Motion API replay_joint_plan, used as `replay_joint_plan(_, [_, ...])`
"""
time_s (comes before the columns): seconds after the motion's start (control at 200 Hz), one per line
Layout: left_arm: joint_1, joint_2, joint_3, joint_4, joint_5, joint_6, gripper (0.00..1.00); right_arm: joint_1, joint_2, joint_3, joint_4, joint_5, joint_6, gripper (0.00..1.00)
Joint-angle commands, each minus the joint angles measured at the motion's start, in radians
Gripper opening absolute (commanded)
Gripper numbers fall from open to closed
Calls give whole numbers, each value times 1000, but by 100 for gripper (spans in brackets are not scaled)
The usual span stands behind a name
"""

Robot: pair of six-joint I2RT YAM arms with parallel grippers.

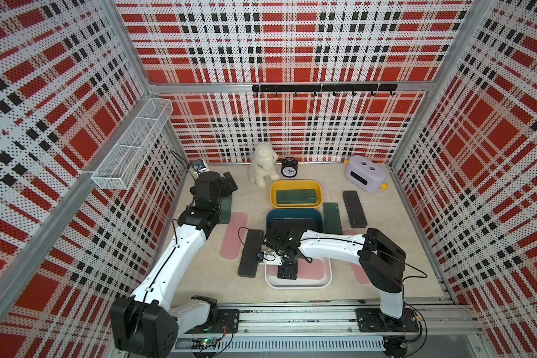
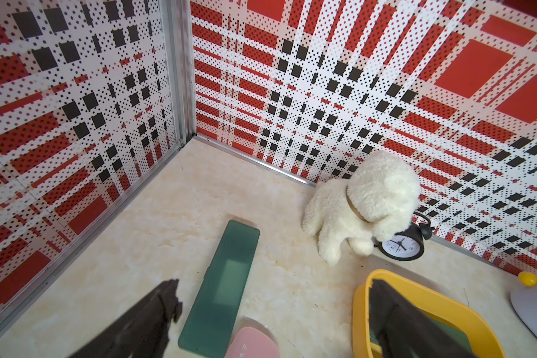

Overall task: Place the pencil cases by color into the storage box
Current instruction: Place the pencil case at the storage box.

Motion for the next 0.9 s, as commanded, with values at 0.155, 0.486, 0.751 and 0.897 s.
replay_joint_plan(0.155, [8, -19, -9, -9, 7, 11, 100, 6, 27, -11, 19, -18, 8, 85])
replay_joint_plan(0.486, [10, -12, -12, -13, 7, 12, 100, 6, 27, -12, 17, -21, 5, 100])
replay_joint_plan(0.751, [18, 13, -6, -31, -6, 7, 100, 7, 12, 12, -7, -6, 5, 100])
replay_joint_plan(0.897, [34, 53, 14, -65, 3, 4, 99, 8, -13, 25, -31, 18, 2, 100])
